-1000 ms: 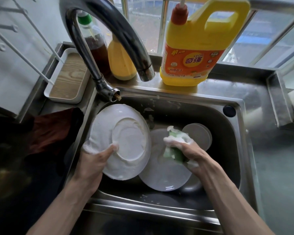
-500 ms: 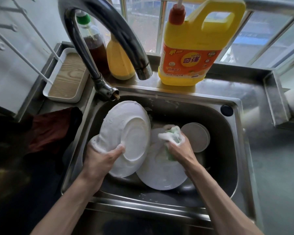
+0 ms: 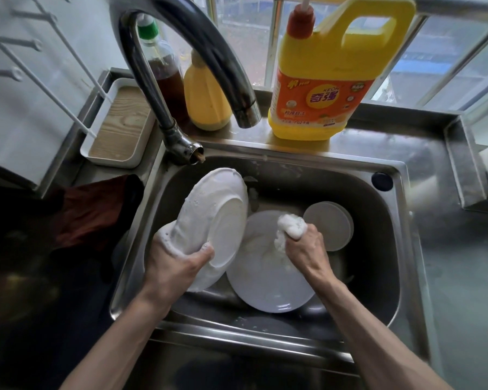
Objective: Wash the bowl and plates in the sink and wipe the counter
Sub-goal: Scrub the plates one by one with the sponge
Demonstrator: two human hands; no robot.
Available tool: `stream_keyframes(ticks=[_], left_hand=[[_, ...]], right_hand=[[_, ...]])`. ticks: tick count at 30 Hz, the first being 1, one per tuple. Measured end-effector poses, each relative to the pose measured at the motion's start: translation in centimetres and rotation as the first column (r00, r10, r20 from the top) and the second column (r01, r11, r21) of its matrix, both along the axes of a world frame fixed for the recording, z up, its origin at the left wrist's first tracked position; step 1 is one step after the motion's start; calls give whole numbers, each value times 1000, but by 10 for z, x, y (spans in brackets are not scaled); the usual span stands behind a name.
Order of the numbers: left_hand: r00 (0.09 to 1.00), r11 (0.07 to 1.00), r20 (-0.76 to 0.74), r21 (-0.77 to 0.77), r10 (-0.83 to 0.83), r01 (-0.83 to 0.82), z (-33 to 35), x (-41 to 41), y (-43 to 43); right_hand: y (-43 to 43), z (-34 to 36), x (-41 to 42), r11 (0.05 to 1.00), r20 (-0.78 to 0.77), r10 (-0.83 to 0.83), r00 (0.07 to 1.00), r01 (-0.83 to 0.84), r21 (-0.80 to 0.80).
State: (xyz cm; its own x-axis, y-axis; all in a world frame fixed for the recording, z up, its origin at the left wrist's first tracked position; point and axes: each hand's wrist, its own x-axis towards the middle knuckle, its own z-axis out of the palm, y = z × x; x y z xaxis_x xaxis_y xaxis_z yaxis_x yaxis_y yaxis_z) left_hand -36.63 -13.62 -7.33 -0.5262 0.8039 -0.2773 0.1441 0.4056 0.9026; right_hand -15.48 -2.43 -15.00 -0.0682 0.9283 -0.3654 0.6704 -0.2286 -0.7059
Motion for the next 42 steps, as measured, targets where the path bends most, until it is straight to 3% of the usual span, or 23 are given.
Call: stream_keyframes(ticks=[3, 7, 14, 17, 19, 23, 25, 31, 35, 39, 42], left_hand=[[1000, 1000, -17, 9, -6, 6, -1, -1, -1], [999, 1000, -50, 6, 3, -3, 0, -4, 0], [993, 1000, -120, -6, -17, 16, 2, -1, -1], [983, 997, -172, -52, -58, 50, 1, 0, -1], [985, 996, -160, -66, -67, 57, 1, 3, 0], [990, 998, -134, -58, -47, 39, 5, 6, 3], [991, 998, -132, -57, -35, 28, 7, 7, 5], [988, 998, -149, -55, -33, 25, 10, 10, 7], [983, 997, -178, -73, -44, 31, 5, 9, 7], [984, 998, -169, -46, -59, 52, 6, 10, 7], [981, 997, -183, -36, -70, 64, 10, 13, 8]], right_hand=[[2, 3, 1, 990, -25, 109, 994, -111, -90], [1, 18, 2, 955, -233, 200, 952, -242, -169], [3, 12, 4, 978, -79, 173, 982, -162, 131], [5, 11, 1, 946, -53, 253, 966, -235, 223], [7, 9, 1, 939, -78, 314, 946, -298, 171], [11, 17, 2, 977, -176, 126, 976, -91, 194], [10, 26, -2, 974, -192, 117, 974, -75, 214], [9, 33, -5, 997, -91, 78, 993, -75, 35], [6, 16, -2, 985, -178, 156, 972, -140, 99], [6, 14, 3, 976, -296, 218, 930, -214, 49], [7, 15, 3, 957, -239, 275, 931, -289, -24]])
